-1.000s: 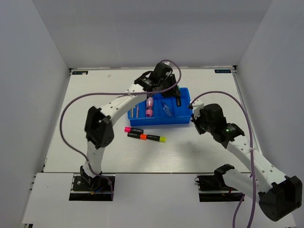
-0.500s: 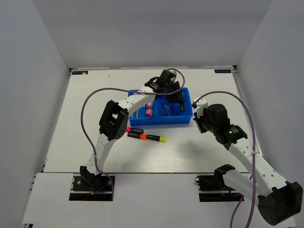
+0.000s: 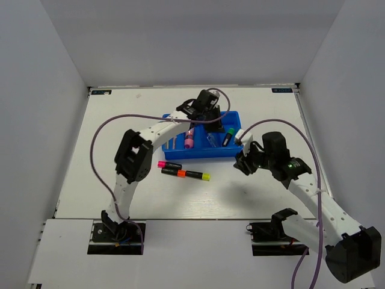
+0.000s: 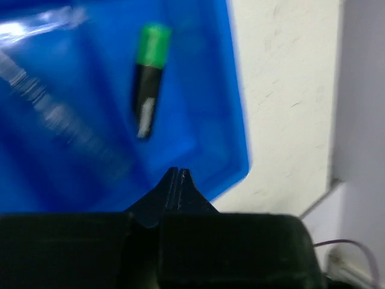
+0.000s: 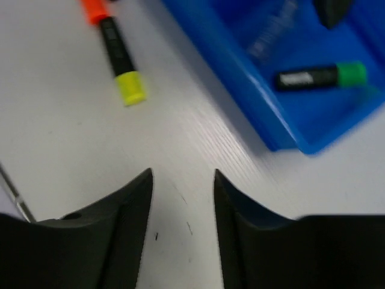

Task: Sort the stationery into containers
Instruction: Place the pen in the storage box, then pick up the pen from the center of the board.

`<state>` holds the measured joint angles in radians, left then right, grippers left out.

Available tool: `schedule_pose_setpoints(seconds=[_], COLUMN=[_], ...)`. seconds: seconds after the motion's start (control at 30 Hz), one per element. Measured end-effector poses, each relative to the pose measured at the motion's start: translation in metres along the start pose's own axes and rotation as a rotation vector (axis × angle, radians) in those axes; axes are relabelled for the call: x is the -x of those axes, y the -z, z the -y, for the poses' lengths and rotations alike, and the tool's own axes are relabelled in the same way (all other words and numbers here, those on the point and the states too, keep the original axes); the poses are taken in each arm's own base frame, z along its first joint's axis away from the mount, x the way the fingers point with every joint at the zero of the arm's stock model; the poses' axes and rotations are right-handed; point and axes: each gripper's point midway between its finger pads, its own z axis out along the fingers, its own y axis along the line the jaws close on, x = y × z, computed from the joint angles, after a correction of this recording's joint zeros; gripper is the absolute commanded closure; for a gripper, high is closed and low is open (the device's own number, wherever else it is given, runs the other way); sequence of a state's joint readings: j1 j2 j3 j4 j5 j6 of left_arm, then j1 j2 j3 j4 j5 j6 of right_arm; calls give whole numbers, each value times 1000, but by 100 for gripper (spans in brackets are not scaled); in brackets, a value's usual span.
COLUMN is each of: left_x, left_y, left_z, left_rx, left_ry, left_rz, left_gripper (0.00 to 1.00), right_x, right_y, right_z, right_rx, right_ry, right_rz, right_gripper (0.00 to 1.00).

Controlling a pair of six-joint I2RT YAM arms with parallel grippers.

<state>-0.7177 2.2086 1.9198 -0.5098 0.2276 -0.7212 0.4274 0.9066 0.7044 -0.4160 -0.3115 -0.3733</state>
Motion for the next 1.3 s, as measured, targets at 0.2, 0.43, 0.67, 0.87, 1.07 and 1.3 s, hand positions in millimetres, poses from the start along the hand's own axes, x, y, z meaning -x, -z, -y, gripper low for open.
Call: schedule_pose_setpoints(seconds=[0.2,0.43,0.67,0.87,1.07,1.3], left_x=[-46,-108,-188,-195,-206,-213], left_y=[132,273,287,300,304,304], left_z=[-24,-100,-209,-223,-238,-244], left_rx=[200,329,552,601,626,634], left_ry=[-120,-30,88,138,161,186], left_rz=[118,373,342,373,384,383], left_gripper=[6,1,1,1,1,1], right_x=[-16,-31,-25,-18,-24,-26], right_y=[-22,-55,-93,-122,-144,-161], right_z=[-62,-87,-108,-109,-107,-105], right_rx=[446,686,716,643,556,503], right_ry=[231,321,447,495,500,506], right_rz=[58,49,32,-31,-113,-182], right_gripper=[33,30,32,32,33,37])
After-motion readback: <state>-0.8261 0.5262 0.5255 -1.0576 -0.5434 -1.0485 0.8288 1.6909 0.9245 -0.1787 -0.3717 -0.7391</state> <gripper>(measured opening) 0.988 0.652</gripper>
